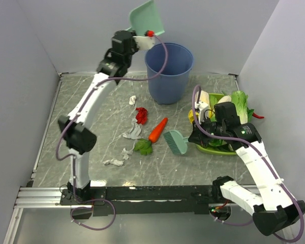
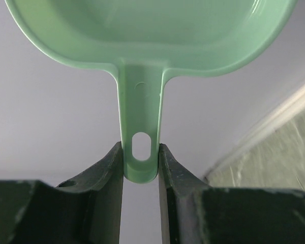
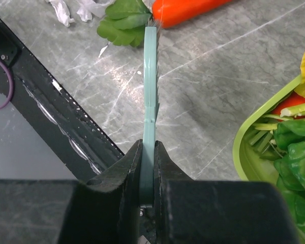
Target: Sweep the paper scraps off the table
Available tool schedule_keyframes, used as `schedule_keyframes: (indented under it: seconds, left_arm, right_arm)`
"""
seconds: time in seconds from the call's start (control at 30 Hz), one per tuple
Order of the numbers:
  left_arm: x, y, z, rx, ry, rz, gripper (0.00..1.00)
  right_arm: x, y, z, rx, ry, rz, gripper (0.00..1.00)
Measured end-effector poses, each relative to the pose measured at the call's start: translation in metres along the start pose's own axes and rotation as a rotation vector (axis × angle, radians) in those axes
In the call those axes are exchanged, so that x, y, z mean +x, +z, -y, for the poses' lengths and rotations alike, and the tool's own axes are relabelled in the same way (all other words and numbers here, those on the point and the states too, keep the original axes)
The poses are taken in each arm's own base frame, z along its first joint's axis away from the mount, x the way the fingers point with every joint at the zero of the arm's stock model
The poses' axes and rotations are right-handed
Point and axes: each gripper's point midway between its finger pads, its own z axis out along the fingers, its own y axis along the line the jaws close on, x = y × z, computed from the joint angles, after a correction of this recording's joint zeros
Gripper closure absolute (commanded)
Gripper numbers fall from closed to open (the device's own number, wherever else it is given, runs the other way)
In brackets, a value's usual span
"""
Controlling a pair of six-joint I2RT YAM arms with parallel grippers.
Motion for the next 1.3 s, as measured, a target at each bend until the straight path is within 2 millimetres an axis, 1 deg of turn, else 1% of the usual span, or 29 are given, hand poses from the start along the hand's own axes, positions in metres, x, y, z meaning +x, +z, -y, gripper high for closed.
schedule_keyframes:
  seconds: [0.1,0.2,0.27,0.33,0.37,0.43,0.47,0.5,0.53,0.57,0.6,0.67,0.73,0.83,0.93,1.0,1.07,1.13,1.2,1.3]
  left_arm:
    - [0.028,-0.029,-0.016,0.046,-0.082,-0.056,0.99]
    - [0.07,-0.069,-0.03,0.12,-0.195,-0.138,0.99]
    - [0.096,-0.095,-0.034,0.166,-0.276,-0.188,0.99]
    - [0.123,-0.121,-0.025,0.236,-0.329,-0.243,0.99]
    - [0.138,-0.134,-0.015,0.283,-0.349,-0.276,0.99]
    - [0.166,-0.165,0.014,0.395,-0.366,-0.35,0.99]
    - [0.184,-0.186,0.038,0.481,-0.362,-0.408,0.99]
    - [0.194,-0.198,0.053,0.529,-0.36,-0.438,0.99]
    - [0.211,-0.218,0.077,0.611,-0.35,-0.493,0.99]
    - [0.223,-0.232,0.092,0.666,-0.339,-0.533,0.99]
    - [0.239,-0.253,0.112,0.743,-0.325,-0.594,0.99]
    - [0.263,-0.284,0.134,0.845,-0.303,-0.682,0.99]
    - [0.282,-0.308,0.144,0.899,-0.285,-0.752,0.99]
    - [0.312,-0.34,0.148,0.908,-0.258,-0.832,0.99]
    - [0.344,-0.381,0.155,0.931,-0.241,-0.956,0.99]
    - [0.357,-0.395,0.158,0.96,-0.25,-1.019,0.99]
    - [0.367,-0.401,0.159,0.976,-0.274,-1.061,0.99]
    - [0.376,-0.404,0.158,0.967,-0.305,-1.097,0.99]
    - [0.384,-0.409,0.156,0.958,-0.327,-1.124,0.99]
    - [0.391,-0.417,0.152,0.936,-0.352,-1.155,0.99]
  right_arm:
    - [-0.005,-0.001,0.0,0.0,-0.003,0.006,1.0]
    - [-0.013,-0.002,0.001,0.001,-0.012,0.014,1.0]
    - [-0.023,-0.003,0.002,0.001,-0.019,0.021,1.0]
    - [-0.032,-0.003,0.003,0.0,-0.023,0.026,1.0]
    - [-0.039,-0.001,0.002,-0.006,-0.027,0.026,1.0]
    - [-0.053,0.002,0.002,-0.013,-0.043,0.029,1.0]
    - [-0.059,0.004,0.0,-0.02,-0.056,0.029,1.0]
    - [-0.063,0.007,-0.002,-0.028,-0.068,0.025,1.0]
    - [-0.07,0.01,-0.006,-0.04,-0.089,0.021,1.0]
    - [-0.074,0.013,-0.01,-0.052,-0.109,0.02,1.0]
    - [-0.079,0.018,-0.013,-0.061,-0.13,0.013,1.0]
    - [-0.088,0.025,-0.022,-0.081,-0.167,0.007,1.0]
    - [-0.095,0.033,-0.031,-0.108,-0.198,-0.001,1.0]
    - [-0.102,0.044,-0.041,-0.142,-0.23,-0.009,1.0]
    - [-0.113,0.058,-0.049,-0.18,-0.24,-0.02,1.0]
    - [-0.123,0.068,-0.054,-0.212,-0.236,-0.022,1.0]
    - [-0.137,0.079,-0.062,-0.25,-0.238,-0.009,1.0]
    - [-0.144,0.089,-0.071,-0.29,-0.246,-0.01,1.0]
    - [-0.148,0.103,-0.087,-0.352,-0.263,-0.02,1.0]
    - [-0.143,0.124,-0.112,-0.451,-0.263,-0.065,1.0]
